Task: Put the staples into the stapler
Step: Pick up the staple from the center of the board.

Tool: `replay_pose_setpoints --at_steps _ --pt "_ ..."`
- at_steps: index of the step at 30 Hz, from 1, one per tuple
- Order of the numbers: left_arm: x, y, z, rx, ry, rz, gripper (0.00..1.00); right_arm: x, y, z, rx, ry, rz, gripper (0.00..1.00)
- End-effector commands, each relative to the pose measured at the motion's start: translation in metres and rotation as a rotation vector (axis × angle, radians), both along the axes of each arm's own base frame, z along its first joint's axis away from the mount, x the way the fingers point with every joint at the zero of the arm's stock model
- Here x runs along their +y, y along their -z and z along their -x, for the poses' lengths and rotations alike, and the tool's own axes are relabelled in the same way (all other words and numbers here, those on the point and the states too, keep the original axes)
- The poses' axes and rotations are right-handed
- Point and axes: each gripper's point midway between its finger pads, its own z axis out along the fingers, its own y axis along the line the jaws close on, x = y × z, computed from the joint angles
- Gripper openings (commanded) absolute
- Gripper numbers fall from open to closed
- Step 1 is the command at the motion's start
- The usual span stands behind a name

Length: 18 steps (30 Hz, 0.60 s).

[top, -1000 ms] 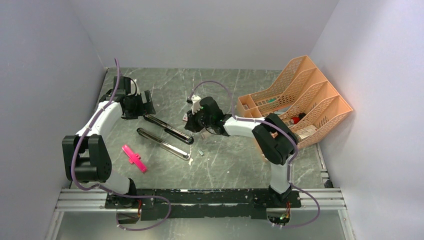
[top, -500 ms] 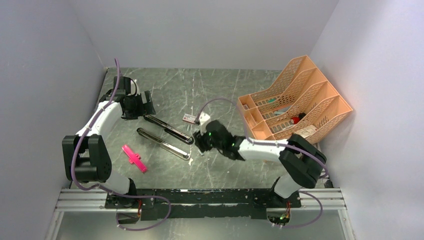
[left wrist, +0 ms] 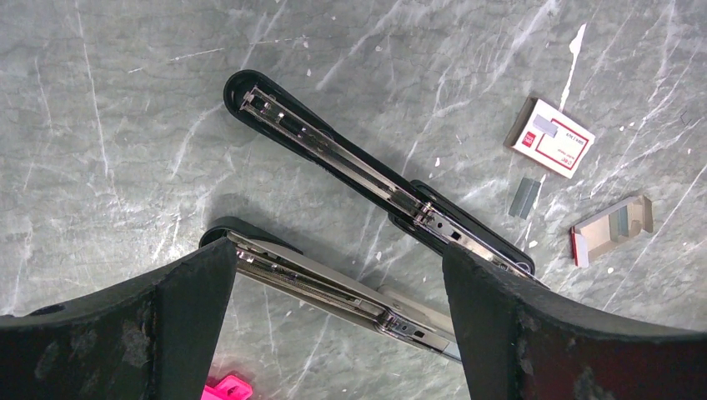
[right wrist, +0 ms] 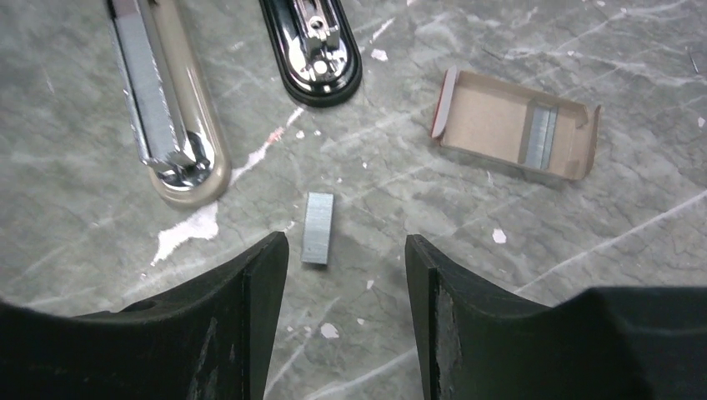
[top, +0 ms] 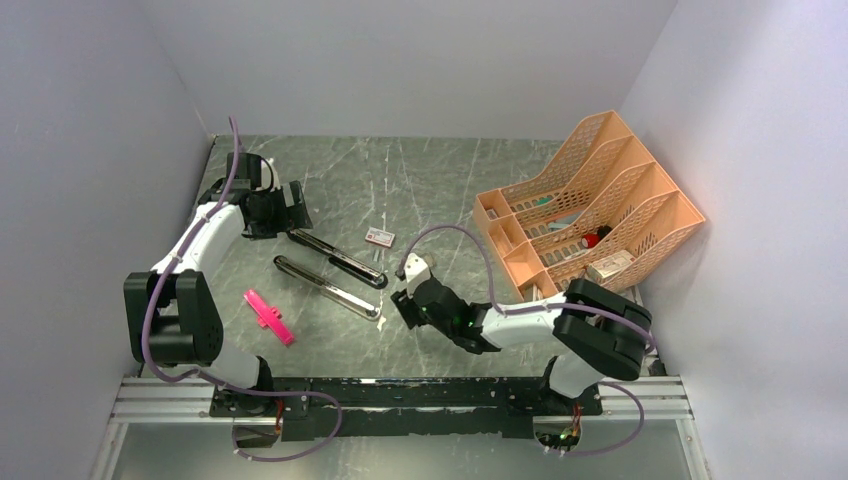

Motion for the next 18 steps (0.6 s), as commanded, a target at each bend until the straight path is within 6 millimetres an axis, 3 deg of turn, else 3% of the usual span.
replay_pose_setpoints --at_steps 1,18 --pt "-0.001 -0.016 -0.005 -0.047 0.012 0.019 0.97 0.018 -0.010 0.000 -0.007 -0.007 -0.117 0.58" --pt "-0.002 -0.016 -0.005 -0.045 0.016 0.022 0.97 0.006 0.033 0.009 0.098 0.045 -0.089 0.51"
